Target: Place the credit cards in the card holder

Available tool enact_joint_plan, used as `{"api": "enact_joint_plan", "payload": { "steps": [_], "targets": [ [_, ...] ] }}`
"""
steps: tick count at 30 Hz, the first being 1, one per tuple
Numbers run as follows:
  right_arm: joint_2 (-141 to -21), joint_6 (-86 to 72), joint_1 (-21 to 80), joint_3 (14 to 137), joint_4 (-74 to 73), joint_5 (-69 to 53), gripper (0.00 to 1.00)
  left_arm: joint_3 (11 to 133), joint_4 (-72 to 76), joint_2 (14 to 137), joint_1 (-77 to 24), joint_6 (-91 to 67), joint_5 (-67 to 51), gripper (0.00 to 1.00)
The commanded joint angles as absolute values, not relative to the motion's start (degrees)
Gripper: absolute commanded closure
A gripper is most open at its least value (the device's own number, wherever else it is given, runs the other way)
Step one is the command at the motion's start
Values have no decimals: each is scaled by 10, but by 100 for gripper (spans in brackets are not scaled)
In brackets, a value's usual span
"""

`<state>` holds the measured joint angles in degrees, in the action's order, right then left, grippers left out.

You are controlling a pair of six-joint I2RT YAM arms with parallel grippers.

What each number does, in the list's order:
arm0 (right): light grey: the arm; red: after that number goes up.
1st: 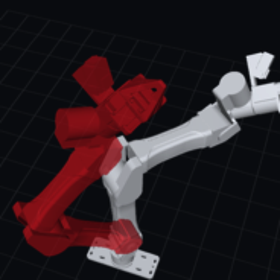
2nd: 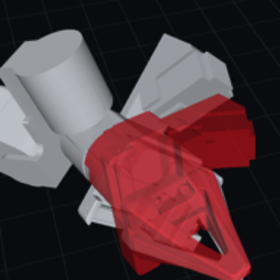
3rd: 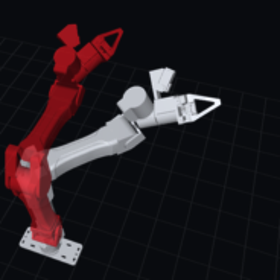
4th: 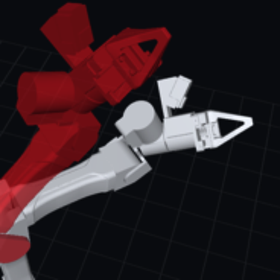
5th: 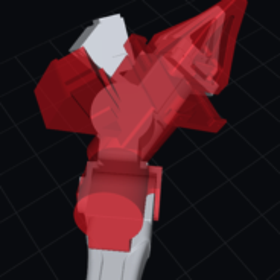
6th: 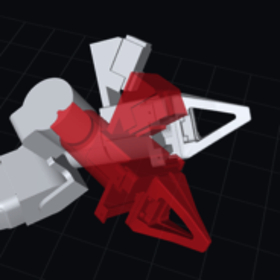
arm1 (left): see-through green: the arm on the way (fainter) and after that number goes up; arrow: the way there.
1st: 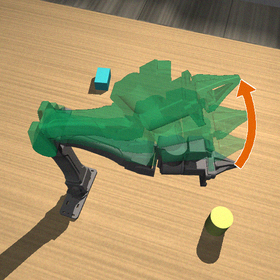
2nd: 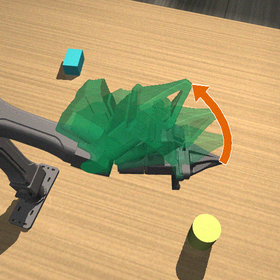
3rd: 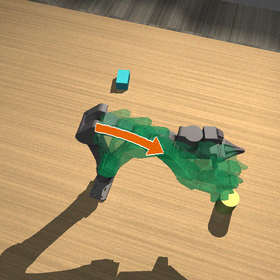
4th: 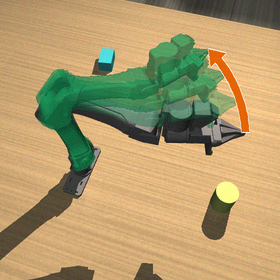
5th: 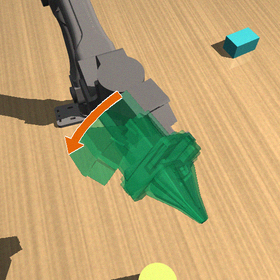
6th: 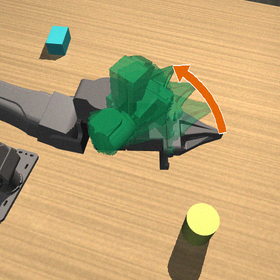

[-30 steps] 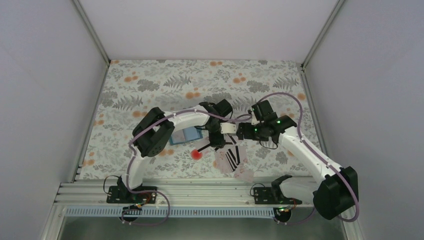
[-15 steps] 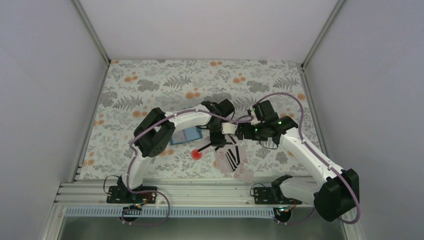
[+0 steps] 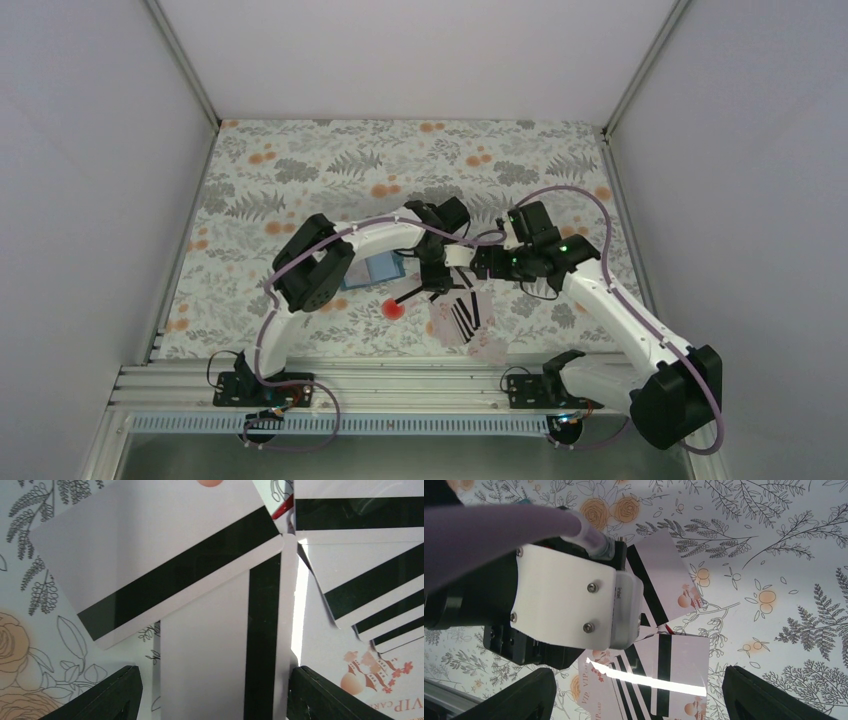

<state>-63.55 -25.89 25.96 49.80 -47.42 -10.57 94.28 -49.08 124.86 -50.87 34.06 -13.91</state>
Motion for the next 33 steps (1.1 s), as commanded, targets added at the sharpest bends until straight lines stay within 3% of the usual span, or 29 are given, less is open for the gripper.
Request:
{"api": "enact_joint_plan", "payload": {
  "steps": [1, 18, 33],
  "targets": [
    [-623, -251, 263, 491, -465, -125, 15, 953, -505, 1277, -503, 348, -140, 25],
    [-623, -244, 263, 487, -463, -126, 15, 911, -467, 1237, -512, 327, -136, 37],
    [-620, -248, 262, 486, -457, -120, 15, 944, -502, 1205, -527, 311, -124, 40]
  ]
}}
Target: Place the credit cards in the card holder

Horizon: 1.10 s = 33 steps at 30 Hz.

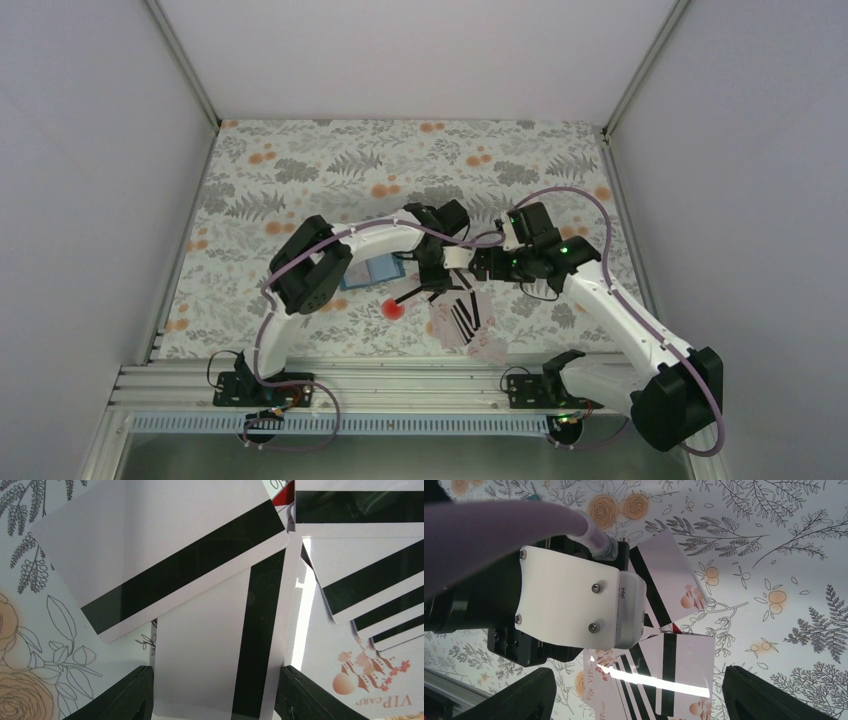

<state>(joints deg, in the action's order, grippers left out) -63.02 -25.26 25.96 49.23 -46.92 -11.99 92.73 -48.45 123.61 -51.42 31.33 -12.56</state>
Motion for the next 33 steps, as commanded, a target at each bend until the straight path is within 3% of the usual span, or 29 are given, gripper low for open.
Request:
{"api": "enact_joint_plan", "payload": {
  "steps": [1, 15, 33],
  "targets": [
    [-618, -250, 263, 486, -457, -117, 15, 944, -507, 1202, -527, 309, -124, 40],
    [-592, -276, 262, 482, -434, -99, 15, 928, -547, 1143, -529, 296, -142, 40],
    [-605, -294, 263, 476, -405, -123, 15, 847, -543, 1118, -517, 196, -432, 39]
  ]
}}
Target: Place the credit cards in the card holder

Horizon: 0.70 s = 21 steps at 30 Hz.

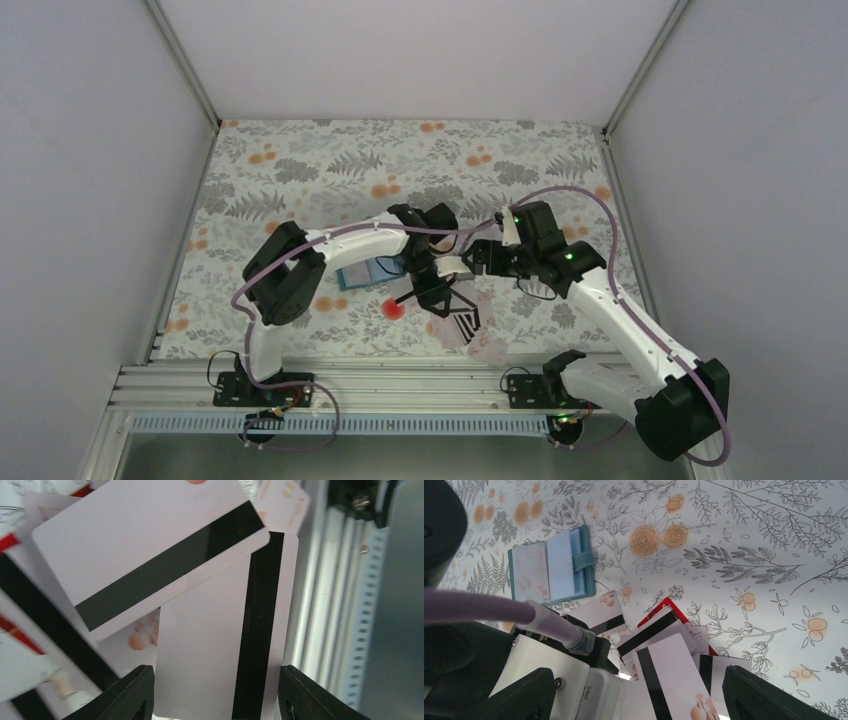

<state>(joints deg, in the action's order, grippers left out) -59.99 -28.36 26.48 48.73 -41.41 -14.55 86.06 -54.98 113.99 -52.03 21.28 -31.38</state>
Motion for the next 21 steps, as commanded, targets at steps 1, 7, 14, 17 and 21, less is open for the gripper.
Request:
{"api": "enact_joint_plan", "payload": {
  "steps": [1, 7, 14, 17, 21],
  "targets": [
    [-605, -294, 263, 474, -404, -124, 15, 840, -534, 1117, -511, 188, -459, 40],
    [-604, -297, 263, 465, -400, -128, 15, 800, -508, 1148, -482, 144, -538, 42],
    [-600, -298, 263, 457, -397, -133, 15, 796, -502, 1160, -481, 133, -627, 44],
    [-597, -298, 263, 453, -397, -134, 15, 794, -505, 1153, -481, 136, -678, 45],
    [-593, -299, 263, 456, -402, -129, 15, 801, -512, 1139, -487, 153, -717, 46]
  ]
}}
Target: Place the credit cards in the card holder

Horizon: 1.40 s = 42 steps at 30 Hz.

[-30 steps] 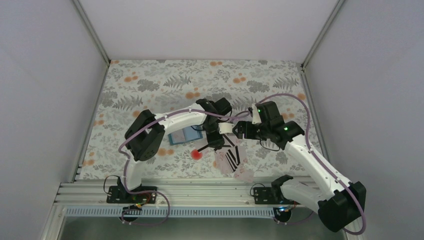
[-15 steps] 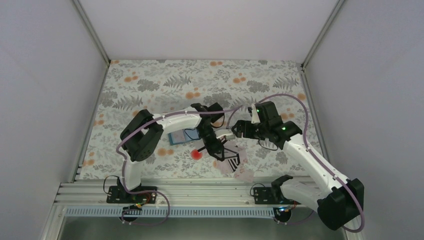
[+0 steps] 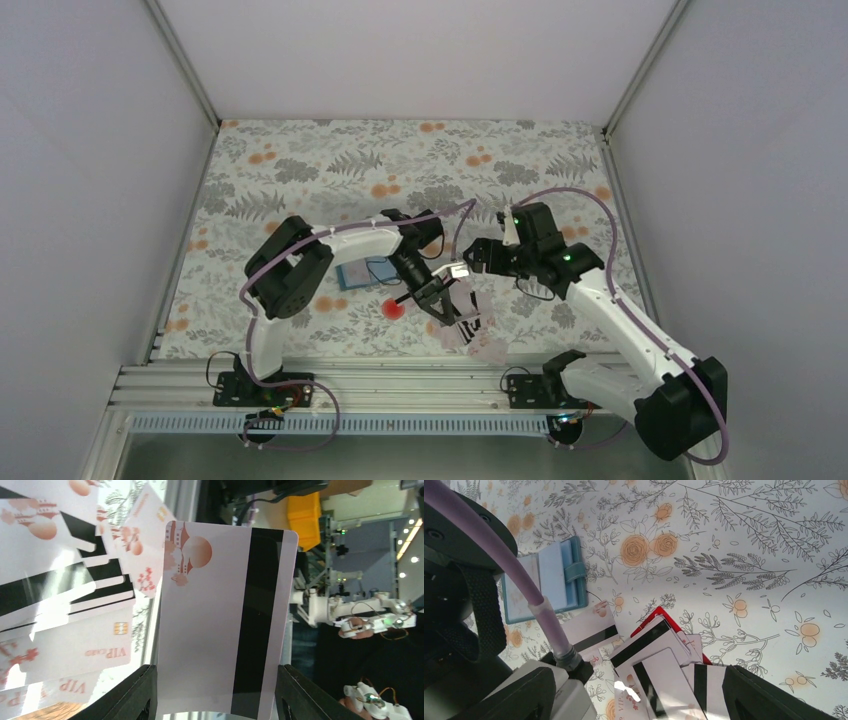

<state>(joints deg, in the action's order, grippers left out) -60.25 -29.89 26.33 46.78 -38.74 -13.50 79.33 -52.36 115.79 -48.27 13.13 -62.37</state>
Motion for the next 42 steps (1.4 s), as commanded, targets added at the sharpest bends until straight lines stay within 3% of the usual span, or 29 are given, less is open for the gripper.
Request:
{"api": "enact_joint_plan", "payload": {
  "steps": [1, 12, 27, 42],
  "targets": [
    [-589, -302, 262, 460, -407, -120, 15, 803, -513, 1135, -488, 155, -717, 46],
    [-519, -359, 263, 530, -443, -35, 16, 849, -478, 1060, -482, 115, -620, 48],
    [-484, -381, 263, 607, -397, -11, 16, 916, -419, 938, -442, 33, -270, 48],
    [-549, -359, 263, 644, -301, -127, 21, 943, -413, 874, -446, -132, 104, 58]
  ]
}}
